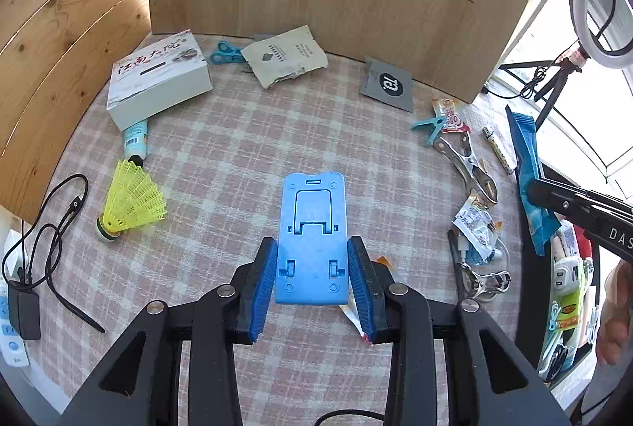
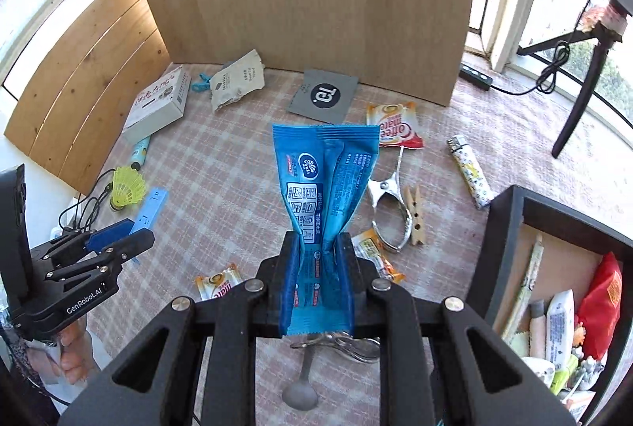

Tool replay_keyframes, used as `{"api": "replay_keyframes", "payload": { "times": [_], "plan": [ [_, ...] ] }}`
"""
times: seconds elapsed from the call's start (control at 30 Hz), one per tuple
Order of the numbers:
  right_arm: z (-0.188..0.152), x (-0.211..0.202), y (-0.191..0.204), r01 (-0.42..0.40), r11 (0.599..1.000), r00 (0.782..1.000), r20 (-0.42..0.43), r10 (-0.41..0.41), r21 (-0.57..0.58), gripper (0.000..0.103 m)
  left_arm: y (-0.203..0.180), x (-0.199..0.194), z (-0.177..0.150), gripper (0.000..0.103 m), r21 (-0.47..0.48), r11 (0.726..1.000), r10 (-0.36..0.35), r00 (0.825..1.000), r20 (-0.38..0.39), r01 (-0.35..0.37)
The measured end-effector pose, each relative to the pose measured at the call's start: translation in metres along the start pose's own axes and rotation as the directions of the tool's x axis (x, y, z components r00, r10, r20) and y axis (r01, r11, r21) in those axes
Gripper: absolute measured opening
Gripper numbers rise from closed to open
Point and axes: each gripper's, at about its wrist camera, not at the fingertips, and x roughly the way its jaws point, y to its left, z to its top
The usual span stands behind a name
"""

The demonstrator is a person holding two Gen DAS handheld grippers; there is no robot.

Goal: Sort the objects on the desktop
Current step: 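Carry the packet and phone stand into the tray and open both tools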

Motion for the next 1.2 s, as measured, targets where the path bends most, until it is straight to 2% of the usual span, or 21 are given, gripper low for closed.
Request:
{"api": "replay_keyframes", "payload": {
  "times": [0.17, 0.33, 0.63, 0.87, 0.9, 0.97, 1.0, 1.03, 1.1, 1.2],
  "plan": [
    [-0.016, -0.037, -0.051, 0.040, 0.993, 0.998, 0.043, -0.045, 0.110, 0.019, -0.044, -0.004, 0.006, 0.034, 0.084, 0.995, -0.052, 0.999, 0.009, 0.051],
    [-0.042, -0.068, -0.103, 0.111, 0.968, 0.990, 0.063, -0.128, 0.223, 0.019, -0.103, -0.006, 0.011, 0.034, 0.185, 0.976, -0.122, 0.993, 0.008, 0.118],
    [-0.099, -0.113, -0.185, 0.224, 0.885, 0.962, 0.054, -0.269, 0.409, 0.019, -0.215, -0.013, 0.012, 0.034, 0.355, 0.903, -0.252, 0.968, -0.015, 0.240],
    [-0.129, -0.132, -0.222, 0.271, 0.827, 0.943, 0.037, -0.331, 0.493, 0.019, -0.283, -0.023, 0.003, 0.034, 0.456, 0.834, -0.325, 0.945, -0.047, 0.310],
    [-0.132, -0.134, -0.226, 0.276, 0.820, 0.940, 0.036, -0.339, 0.502, 0.021, -0.291, -0.023, 0.001, 0.035, 0.470, 0.817, -0.344, 0.937, -0.065, 0.333],
    [-0.136, -0.137, -0.233, 0.274, 0.806, 0.938, 0.042, -0.345, 0.524, 0.034, -0.306, -0.021, -0.004, 0.054, 0.497, 0.789, -0.357, 0.928, -0.107, 0.361],
    [-0.138, -0.137, -0.236, 0.273, 0.797, 0.938, 0.035, -0.345, 0.539, 0.047, -0.311, -0.020, -0.007, 0.065, 0.506, 0.782, -0.358, 0.927, -0.115, 0.364],
    [-0.140, -0.139, -0.238, 0.269, 0.789, 0.937, 0.039, -0.347, 0.551, 0.051, -0.313, -0.021, -0.010, 0.063, 0.516, 0.779, -0.355, 0.929, -0.106, 0.357],
    [-0.141, -0.140, -0.239, 0.264, 0.787, 0.936, 0.048, -0.347, 0.558, 0.051, -0.316, -0.022, -0.015, 0.063, 0.539, 0.777, -0.335, 0.938, -0.082, 0.325],
    [-0.139, -0.138, -0.234, 0.271, 0.794, 0.935, 0.046, -0.351, 0.544, 0.052, -0.309, -0.017, -0.016, 0.063, 0.534, 0.782, -0.324, 0.941, -0.094, 0.323]
  ]
}}
